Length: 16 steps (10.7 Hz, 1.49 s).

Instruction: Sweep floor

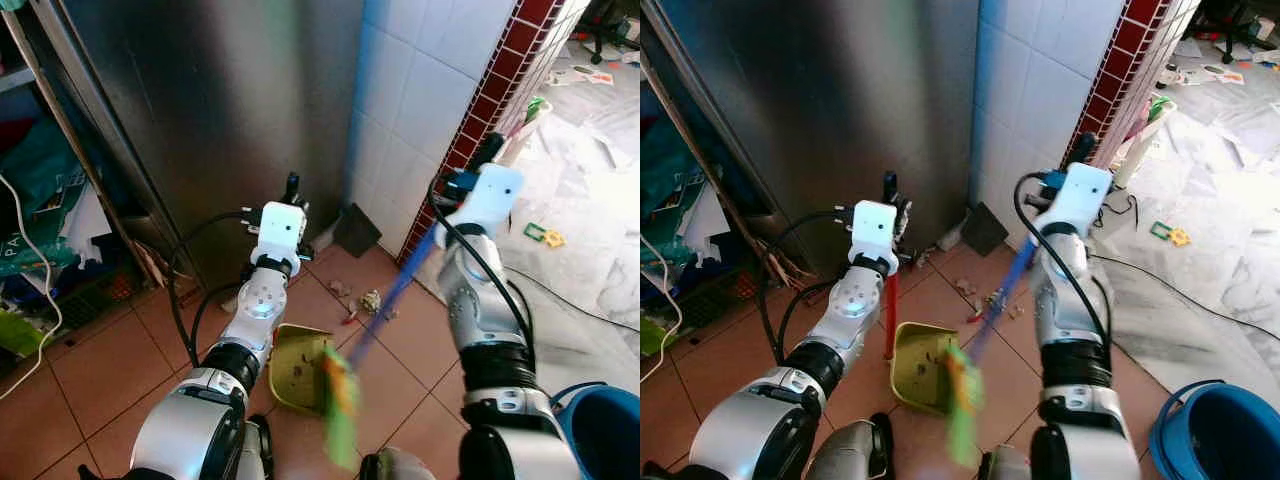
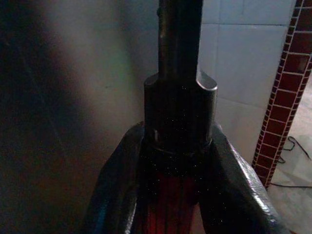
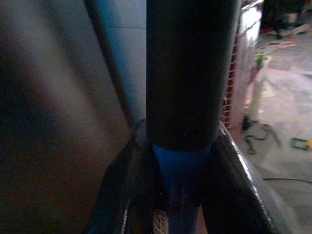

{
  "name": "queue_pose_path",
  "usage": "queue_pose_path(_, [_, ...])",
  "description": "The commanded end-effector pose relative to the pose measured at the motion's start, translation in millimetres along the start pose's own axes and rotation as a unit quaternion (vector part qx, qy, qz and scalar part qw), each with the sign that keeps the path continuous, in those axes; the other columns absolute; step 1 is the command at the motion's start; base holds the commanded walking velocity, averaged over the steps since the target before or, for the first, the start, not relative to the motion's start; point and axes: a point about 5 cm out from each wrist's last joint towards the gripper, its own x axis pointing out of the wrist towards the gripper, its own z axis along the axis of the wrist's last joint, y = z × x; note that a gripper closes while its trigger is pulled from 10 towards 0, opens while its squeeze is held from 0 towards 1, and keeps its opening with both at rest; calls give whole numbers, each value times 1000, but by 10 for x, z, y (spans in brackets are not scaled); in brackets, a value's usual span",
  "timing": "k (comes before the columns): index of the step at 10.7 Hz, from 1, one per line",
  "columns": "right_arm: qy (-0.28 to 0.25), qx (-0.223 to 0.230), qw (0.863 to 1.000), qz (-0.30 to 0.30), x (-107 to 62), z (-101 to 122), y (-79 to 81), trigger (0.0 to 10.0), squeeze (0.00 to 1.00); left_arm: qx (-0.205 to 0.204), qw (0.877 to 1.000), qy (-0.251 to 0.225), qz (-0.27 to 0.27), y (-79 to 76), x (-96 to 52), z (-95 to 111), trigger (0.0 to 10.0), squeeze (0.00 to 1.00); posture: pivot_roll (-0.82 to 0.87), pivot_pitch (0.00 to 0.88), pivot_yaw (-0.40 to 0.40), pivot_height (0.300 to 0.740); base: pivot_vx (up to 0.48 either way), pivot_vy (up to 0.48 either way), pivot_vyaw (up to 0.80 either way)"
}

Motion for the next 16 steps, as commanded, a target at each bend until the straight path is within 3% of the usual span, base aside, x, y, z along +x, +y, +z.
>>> queue_pose_path(1, [-24, 33, 999, 29, 38, 164, 73, 10000, 0, 4, 1000, -10, -5, -8, 35, 58, 10000, 0, -110, 88, -7, 740, 0, 0, 0])
queue_pose_path(2, [-15, 52, 997, 63, 47, 176, 137, 10000, 0, 3, 1000, -9, -4, -7, 37, 57, 10000, 0, -114, 82, -9, 740, 0, 0, 0])
queue_pose_path(3, [2, 84, 985, 153, 44, 222, 284, 10000, 0, 2, 1000, -7, -4, -13, 36, 51, 10000, 0, -116, 77, -11, 740, 0, 0, 0])
queue_pose_path(4, [0, 96, 976, 198, 33, 283, 342, 10000, 0, 1, 1000, -7, -4, -18, 37, 51, 10000, 0, -117, 74, -11, 740, 0, 0, 0])
queue_pose_path(5, [-25, 96, 960, 262, 24, 480, 414, 10000, 0, -1, 1000, -6, -5, -34, 32, 46, 10000, 0, -118, 72, -11, 740, 0, 0, 0])
queue_pose_path(6, [-75, 64, 961, 257, 96, 723, 354, 10000, 0, -2, 1000, -6, -6, -44, 32, 46, 10000, 0, -121, 68, -11, 740, 0, 0, 0])
queue_pose_path(9, [-167, -69, 961, 211, 115, 981, 191, 10000, 0, -9, 999, -33, -2, 11, 79, 162, 10000, 0, -116, 61, -9, 740, 0, 0, 0])
queue_pose_path(10, [-182, -101, 959, 195, 83, 953, 138, 10000, 0, -10, 999, -47, 3, 58, 92, 217, 10000, 0, -110, 58, -7, 740, 0, 0, 0])
queue_pose_path(12, [-191, -120, 965, 137, 49, 871, -21, 10000, 0, -18, 997, -72, 11, 143, 96, 317, 10000, 0, -102, 53, -2, 740, 0, 0, 0])
queue_pose_path(16, [-161, -159, 971, 76, -86, 547, -275, 10000, 0, -28, 994, -101, 24, 295, -2, 438, 10000, 0, -86, 41, -6, 740, 0, 0, 0])
